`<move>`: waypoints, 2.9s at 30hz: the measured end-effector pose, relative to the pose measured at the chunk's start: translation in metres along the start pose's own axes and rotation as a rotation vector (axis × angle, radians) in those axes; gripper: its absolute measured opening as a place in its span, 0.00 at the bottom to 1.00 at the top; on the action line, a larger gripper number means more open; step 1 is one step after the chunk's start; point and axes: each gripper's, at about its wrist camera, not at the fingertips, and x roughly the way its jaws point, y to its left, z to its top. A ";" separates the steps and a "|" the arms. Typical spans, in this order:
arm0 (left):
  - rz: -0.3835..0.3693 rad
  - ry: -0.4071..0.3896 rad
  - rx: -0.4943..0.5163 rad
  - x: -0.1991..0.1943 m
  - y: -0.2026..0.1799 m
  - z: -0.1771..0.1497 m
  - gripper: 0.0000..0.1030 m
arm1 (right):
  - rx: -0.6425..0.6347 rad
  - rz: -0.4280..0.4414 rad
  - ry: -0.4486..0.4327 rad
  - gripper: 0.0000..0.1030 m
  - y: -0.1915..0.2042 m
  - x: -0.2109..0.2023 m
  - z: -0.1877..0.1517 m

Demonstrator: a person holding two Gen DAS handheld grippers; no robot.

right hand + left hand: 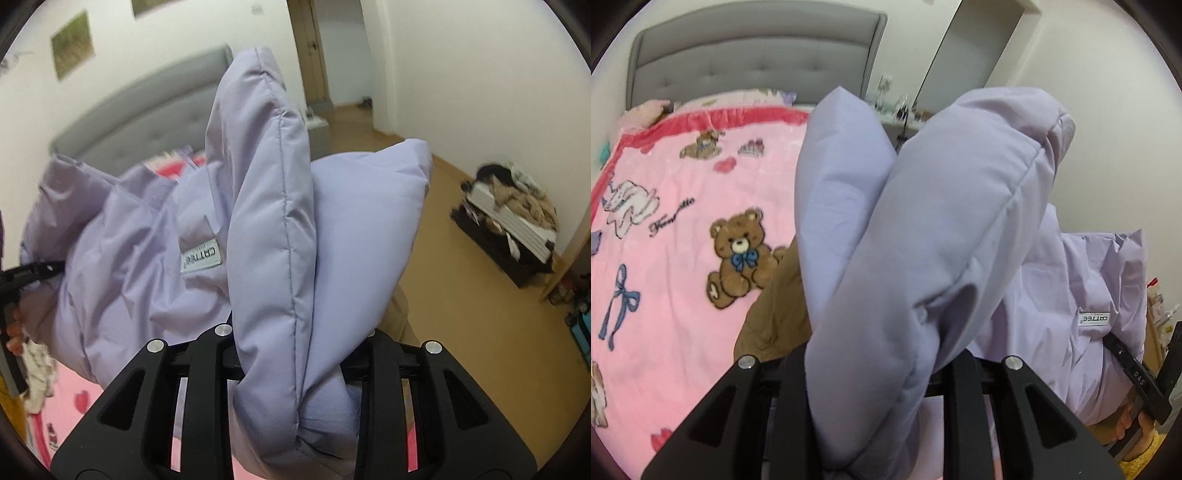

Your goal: Fold large clothes

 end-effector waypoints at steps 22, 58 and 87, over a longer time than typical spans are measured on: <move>-0.187 0.087 -0.056 0.004 0.103 0.013 0.84 | 0.032 -0.137 0.126 0.80 -0.059 0.024 -0.026; 0.163 0.101 0.272 0.087 0.014 0.006 0.83 | -0.004 0.073 0.177 0.54 -0.017 0.124 -0.006; 0.247 0.120 0.057 0.079 0.080 -0.095 0.95 | -0.210 0.025 0.224 0.51 0.027 0.106 -0.106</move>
